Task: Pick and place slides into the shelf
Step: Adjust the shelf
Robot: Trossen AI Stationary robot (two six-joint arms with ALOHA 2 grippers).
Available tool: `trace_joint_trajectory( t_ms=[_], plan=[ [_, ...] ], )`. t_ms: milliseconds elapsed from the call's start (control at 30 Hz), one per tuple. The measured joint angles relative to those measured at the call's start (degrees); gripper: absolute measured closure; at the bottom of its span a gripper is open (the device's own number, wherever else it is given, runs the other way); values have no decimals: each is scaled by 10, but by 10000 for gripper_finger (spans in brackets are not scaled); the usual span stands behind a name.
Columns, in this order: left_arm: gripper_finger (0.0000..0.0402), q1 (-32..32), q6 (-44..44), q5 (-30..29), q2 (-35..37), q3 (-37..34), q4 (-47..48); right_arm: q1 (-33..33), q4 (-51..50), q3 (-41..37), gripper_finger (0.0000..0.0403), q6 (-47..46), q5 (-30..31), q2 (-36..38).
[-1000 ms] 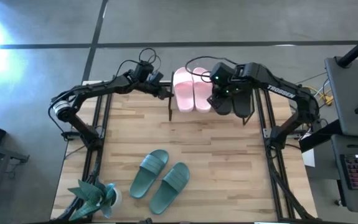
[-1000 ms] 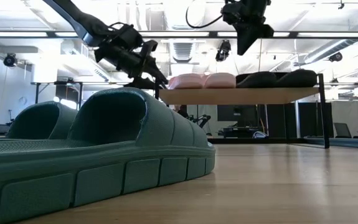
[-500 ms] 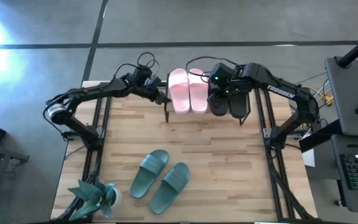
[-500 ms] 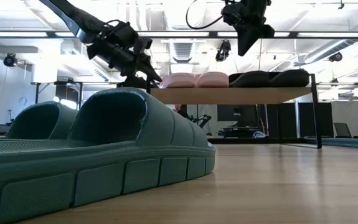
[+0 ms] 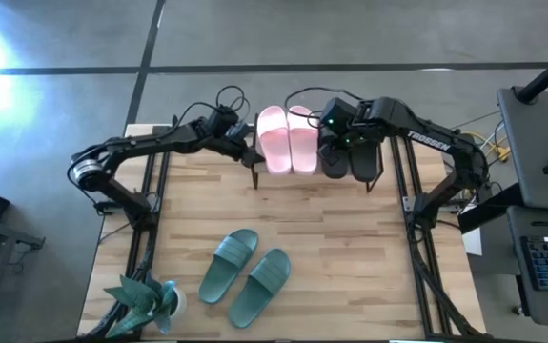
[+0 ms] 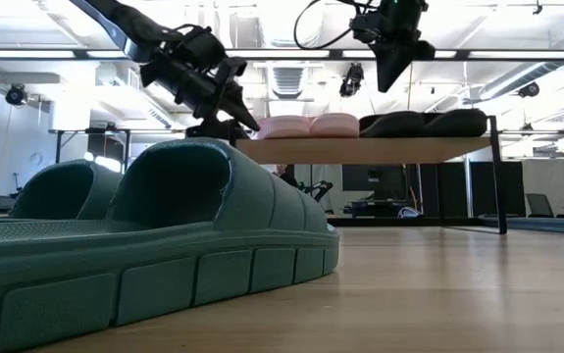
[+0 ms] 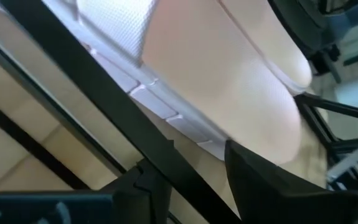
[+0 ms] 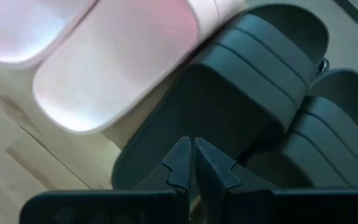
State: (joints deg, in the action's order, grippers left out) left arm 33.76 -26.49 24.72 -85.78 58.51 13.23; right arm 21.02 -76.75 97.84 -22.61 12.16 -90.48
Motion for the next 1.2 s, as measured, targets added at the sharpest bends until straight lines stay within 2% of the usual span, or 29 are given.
trace_joint_trajectory(
  t_ms=[333, 633, 700, 800, 1100, 1200],
  plan=[
    [185, 2, 28, -8, 14, -2, 25, 0, 0, -27, 390, 0, -1, 0],
    [173, 11, 26, -28, 35, -27, 28, 0, 3, -49, 390, -5, -1, 0],
    [172, 15, 0, -10, 37, -38, 17, 0, 4, -53, 390, -8, -1, 0],
    [172, 27, -64, 58, 41, -59, -23, 0, 7, -57, 390, -11, -1, 0],
    [173, 60, -122, 115, 75, -115, -42, 0, 7, -57, 390, -30, -1, 0],
    [173, 75, -167, 134, 98, -144, -92, 0, 8, -57, 390, -33, -1, 0]
  ],
)
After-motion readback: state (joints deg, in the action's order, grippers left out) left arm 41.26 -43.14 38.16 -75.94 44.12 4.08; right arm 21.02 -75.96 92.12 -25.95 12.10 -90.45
